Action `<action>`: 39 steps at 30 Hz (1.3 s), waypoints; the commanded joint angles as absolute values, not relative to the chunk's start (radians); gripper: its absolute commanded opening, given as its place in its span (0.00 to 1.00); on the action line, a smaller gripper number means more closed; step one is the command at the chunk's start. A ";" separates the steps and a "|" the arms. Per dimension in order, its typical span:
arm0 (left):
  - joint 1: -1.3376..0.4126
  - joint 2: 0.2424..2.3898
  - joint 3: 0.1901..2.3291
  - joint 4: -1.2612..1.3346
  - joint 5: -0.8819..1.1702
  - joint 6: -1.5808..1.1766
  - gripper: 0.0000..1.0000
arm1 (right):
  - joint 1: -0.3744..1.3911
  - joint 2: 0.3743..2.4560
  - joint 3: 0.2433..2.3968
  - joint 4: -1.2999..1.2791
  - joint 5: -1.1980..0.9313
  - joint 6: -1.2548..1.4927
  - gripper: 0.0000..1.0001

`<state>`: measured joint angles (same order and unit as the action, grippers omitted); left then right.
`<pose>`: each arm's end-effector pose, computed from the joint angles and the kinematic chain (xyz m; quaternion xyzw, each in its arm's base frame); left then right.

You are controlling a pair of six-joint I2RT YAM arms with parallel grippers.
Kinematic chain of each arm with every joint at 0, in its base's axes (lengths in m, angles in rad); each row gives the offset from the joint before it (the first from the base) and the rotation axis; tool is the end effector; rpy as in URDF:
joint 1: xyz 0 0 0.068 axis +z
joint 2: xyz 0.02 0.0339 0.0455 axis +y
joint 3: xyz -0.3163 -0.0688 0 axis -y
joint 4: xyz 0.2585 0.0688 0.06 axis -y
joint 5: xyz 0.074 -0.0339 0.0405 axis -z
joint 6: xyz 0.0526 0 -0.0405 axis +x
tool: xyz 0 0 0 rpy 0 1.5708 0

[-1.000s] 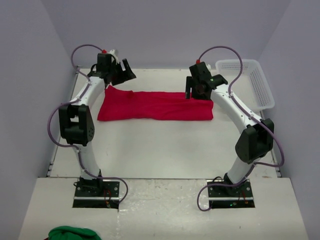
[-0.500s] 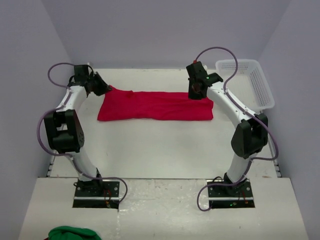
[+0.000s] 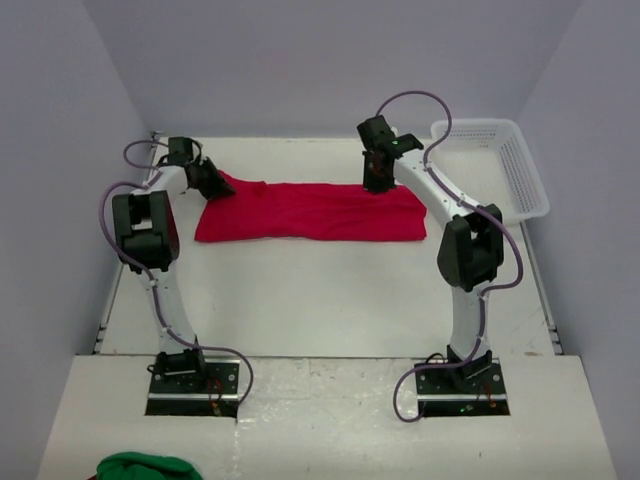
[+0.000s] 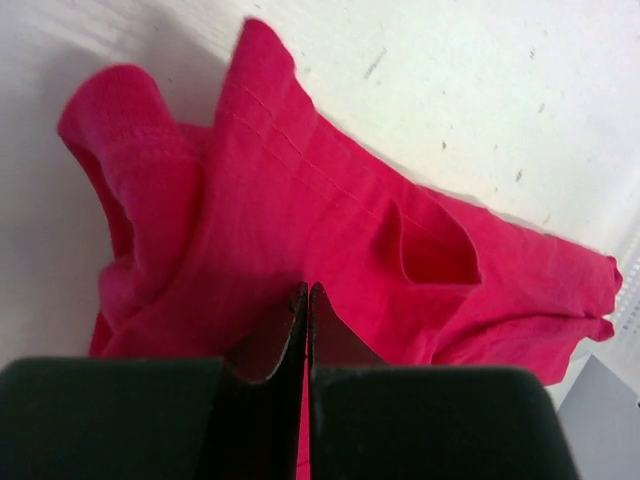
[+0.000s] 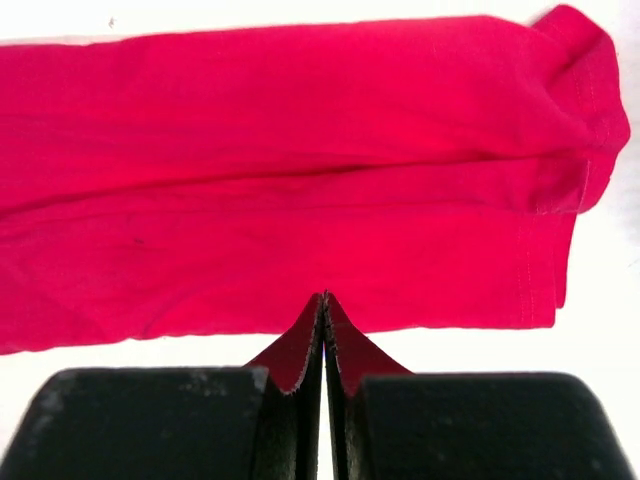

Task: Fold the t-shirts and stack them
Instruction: Rotate the tshirt 90 degrees

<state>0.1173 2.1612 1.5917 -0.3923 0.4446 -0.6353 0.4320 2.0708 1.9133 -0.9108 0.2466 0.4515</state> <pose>0.5147 0.0379 0.1878 -0.2805 0.8897 -0.2782 0.2288 0.4563 0.1962 0.3002 0.0399 0.9609 -0.0022 0.2740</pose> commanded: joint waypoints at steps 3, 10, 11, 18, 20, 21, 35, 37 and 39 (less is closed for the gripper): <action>0.124 2.218 1.709 -0.449 0.367 -0.611 0.00 | 0.431 2.051 1.997 -0.925 0.247 0.434 0.00; 0.132 2.252 1.736 -0.543 0.261 -0.575 0.00 | 0.422 2.077 2.026 -0.953 0.253 0.439 0.00; 0.135 2.252 1.735 -0.551 0.258 -0.575 0.00 | 0.420 2.080 2.028 -0.956 0.253 0.442 0.00; 0.163 2.256 1.738 -0.569 0.241 -0.566 0.00 | 0.413 2.134 2.083 -1.006 0.235 0.440 0.00; 0.170 2.258 1.736 -0.571 0.245 -0.565 0.00 | 0.411 2.154 2.089 -1.009 0.227 0.439 0.00; 0.173 2.258 1.740 -0.574 0.244 -0.563 0.00 | 0.410 2.163 2.097 -1.017 0.227 0.439 0.00; 0.212 2.226 1.753 -0.595 0.209 -0.548 0.00 | 0.396 2.203 2.115 -1.022 0.221 0.439 0.00; 0.216 2.221 1.752 -0.594 0.206 -0.546 0.00 | 0.387 2.212 2.118 -1.022 0.213 0.439 0.00; 0.218 2.218 1.755 -0.595 0.207 -0.543 0.00 | 0.380 2.218 2.118 -1.023 0.204 0.443 0.00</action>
<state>0.1974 2.2463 1.7264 -0.5671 0.2554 -0.5804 0.3969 2.2078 2.0766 -1.0107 0.2214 0.4450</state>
